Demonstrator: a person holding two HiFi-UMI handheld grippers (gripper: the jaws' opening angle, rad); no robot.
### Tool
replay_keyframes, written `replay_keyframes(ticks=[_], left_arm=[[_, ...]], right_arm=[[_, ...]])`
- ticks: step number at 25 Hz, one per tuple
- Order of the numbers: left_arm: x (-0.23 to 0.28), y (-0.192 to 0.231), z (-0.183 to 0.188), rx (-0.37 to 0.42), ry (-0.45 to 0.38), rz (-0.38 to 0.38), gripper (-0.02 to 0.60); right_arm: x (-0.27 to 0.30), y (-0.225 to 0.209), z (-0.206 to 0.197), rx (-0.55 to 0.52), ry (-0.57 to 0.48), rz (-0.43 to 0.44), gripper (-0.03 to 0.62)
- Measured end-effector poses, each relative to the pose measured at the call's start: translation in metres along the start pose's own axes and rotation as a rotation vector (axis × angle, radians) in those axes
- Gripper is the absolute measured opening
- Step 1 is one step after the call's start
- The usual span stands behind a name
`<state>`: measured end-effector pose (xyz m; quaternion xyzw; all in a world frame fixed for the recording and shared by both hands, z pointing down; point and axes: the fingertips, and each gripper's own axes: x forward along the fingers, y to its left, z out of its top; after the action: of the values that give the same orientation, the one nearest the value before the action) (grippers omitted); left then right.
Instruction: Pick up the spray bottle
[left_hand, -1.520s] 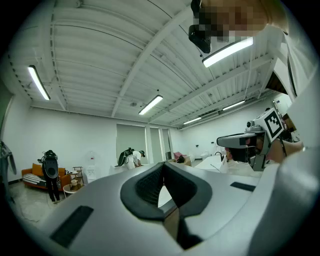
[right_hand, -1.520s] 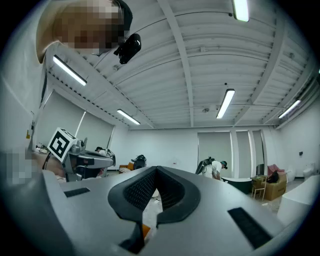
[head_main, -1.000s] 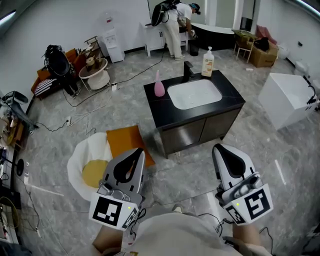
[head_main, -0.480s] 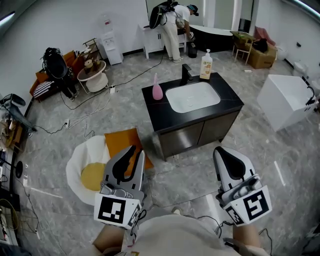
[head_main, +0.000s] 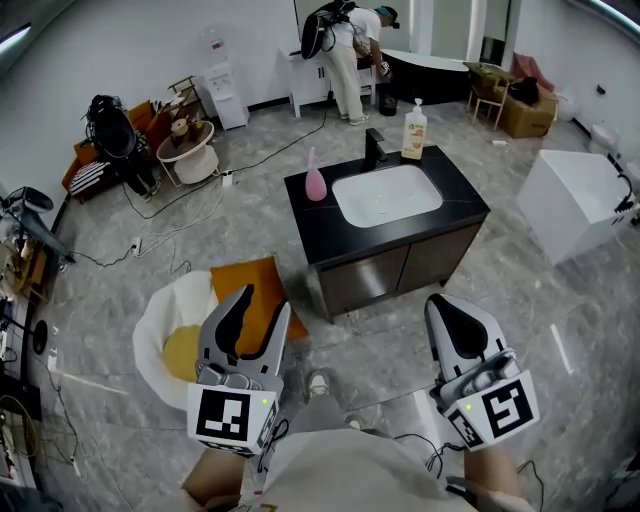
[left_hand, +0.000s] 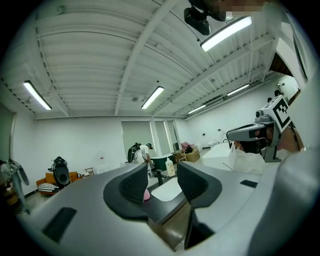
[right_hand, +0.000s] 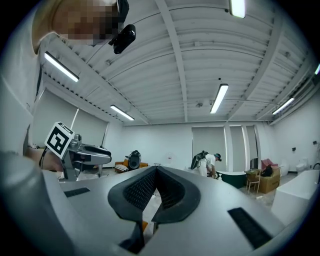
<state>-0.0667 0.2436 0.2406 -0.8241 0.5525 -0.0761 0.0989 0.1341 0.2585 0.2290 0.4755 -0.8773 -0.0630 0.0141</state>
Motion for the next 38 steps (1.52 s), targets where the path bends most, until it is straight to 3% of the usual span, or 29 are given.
replay_keyframes(ticks=[5,9,24,38], left_arm=[[0.014,0.01,-0.007,-0.014,-0.001,-0.003,0.189],[0.032,0.024,-0.016,-0.011,-0.019,0.039,0.189],[0.155,0.1,-0.048,-0.038,-0.01,0.042,0.19],[0.312,0.218,-0.081,-0.062,0.033,0.015,0.189]], right_arm=[[0.017,-0.003,-0.006,0.004,0.002,0.003,0.029],[0.043,-0.011,-0.017,0.002,0.012,-0.005,0.029],[0.184,-0.064,-0.05,0.018,0.064,0.013,0.029],[0.357,-0.134,-0.083,0.205,0.127,-0.022,0.029]])
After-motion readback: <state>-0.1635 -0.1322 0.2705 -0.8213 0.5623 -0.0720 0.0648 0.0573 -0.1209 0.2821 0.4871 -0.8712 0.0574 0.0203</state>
